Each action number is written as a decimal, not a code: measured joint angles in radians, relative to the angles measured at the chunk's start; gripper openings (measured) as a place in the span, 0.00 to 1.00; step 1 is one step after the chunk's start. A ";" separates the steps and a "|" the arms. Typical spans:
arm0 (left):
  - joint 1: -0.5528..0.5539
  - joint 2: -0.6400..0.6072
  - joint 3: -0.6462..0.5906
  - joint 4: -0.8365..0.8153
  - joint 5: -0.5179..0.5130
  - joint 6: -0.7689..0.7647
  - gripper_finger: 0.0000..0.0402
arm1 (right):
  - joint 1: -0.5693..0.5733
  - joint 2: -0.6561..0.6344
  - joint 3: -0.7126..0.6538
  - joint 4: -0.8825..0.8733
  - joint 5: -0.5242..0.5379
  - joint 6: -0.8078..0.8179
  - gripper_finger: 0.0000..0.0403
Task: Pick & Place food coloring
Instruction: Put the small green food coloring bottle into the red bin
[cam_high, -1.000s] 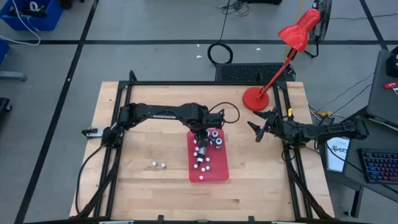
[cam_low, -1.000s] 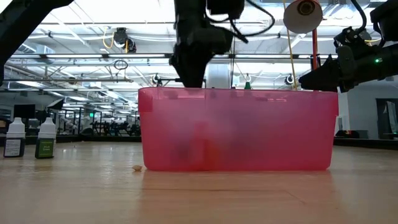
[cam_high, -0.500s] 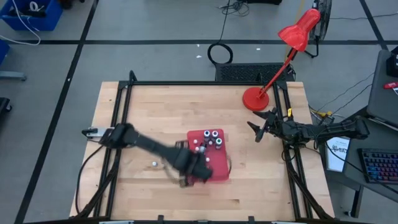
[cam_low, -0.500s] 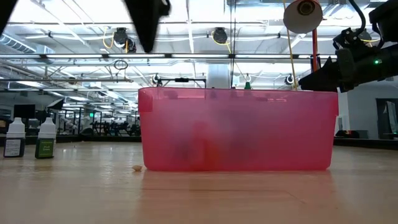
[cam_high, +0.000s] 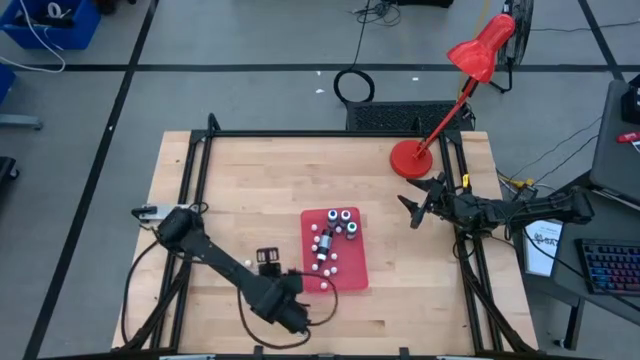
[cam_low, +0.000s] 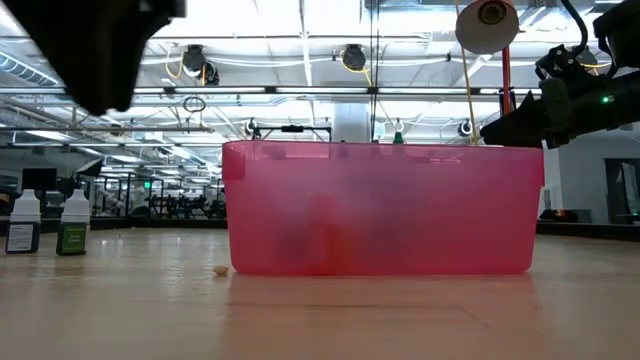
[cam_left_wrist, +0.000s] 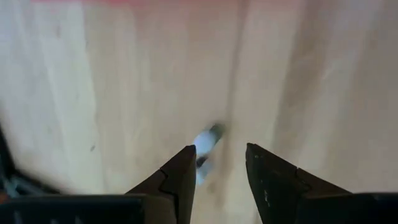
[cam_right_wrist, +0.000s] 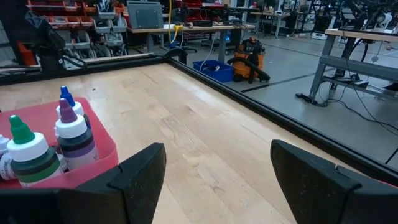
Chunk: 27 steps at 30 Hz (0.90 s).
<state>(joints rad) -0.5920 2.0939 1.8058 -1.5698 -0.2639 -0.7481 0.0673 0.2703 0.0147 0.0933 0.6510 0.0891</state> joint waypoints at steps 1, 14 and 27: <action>0.002 -0.029 -0.050 0.004 0.000 -0.013 0.35 | 0.000 0.000 0.000 0.000 0.000 0.000 0.69; 0.058 -0.540 -0.725 0.639 -0.001 0.038 0.34 | 0.000 0.000 0.000 0.002 0.002 -0.023 0.69; 0.082 -0.524 -0.857 0.818 0.107 0.105 0.33 | 0.000 0.000 0.000 0.001 0.001 -0.023 0.69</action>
<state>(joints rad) -0.5100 1.5696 0.9491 -0.7518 -0.1572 -0.6428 0.0673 0.2707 0.0147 0.0947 0.6518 0.0662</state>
